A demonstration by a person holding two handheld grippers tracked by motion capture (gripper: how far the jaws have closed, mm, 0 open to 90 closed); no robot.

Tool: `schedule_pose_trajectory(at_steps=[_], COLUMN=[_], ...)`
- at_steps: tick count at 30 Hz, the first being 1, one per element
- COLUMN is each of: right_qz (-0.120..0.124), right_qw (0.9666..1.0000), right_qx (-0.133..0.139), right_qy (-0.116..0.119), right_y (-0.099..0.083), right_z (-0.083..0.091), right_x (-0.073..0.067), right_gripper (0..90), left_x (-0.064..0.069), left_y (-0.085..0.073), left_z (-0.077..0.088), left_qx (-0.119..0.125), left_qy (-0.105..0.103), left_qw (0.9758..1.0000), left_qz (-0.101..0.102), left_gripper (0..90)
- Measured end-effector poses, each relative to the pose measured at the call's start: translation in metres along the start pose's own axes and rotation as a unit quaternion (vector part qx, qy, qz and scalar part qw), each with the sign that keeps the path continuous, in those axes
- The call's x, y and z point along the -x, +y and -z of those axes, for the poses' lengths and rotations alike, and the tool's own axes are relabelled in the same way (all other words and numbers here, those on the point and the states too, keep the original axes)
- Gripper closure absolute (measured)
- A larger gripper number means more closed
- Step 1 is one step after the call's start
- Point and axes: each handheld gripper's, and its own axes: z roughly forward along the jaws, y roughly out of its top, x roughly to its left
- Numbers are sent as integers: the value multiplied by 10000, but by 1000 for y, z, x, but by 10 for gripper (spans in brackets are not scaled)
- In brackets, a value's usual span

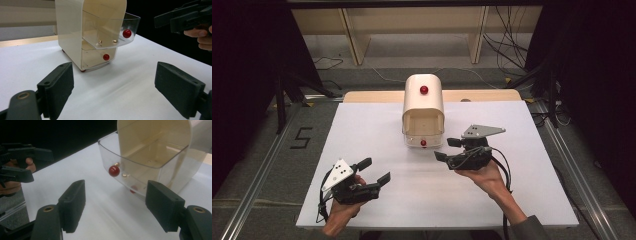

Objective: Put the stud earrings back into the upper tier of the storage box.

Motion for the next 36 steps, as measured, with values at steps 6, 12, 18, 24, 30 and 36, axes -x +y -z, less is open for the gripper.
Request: schedule_pose_trajectory(at_steps=[6,12,18,24,30,36], right_qz=[-62,-187,-197,-204,-261,-284], right_qw=[9999,9993,9987,9982,9977,9968], right_qx=[118,324,466,557,600,666], right_qy=[53,52,11,-31,-168,-339], right_y=[-20,-40,-58,-78,-94,-106], right_z=[6,17,27,35,46,58], right_x=[-1,3,4,7,12,16], right_gripper=[313,308,300,296,296,279], left_x=[0,0,0,0,1,1], left_y=[0,0,0,0,0,-1], left_z=[0,0,-1,-1,-1,-2], left_qx=[-8,-25,-37,-45,-67,-126], left_qy=[-9,-26,-38,-53,-82,-130], left_qw=[10000,10000,10000,10000,9999,9998], left_qz=[7,1,-2,-1,-14,-15], left_gripper=[152,152,152,152,152,152])
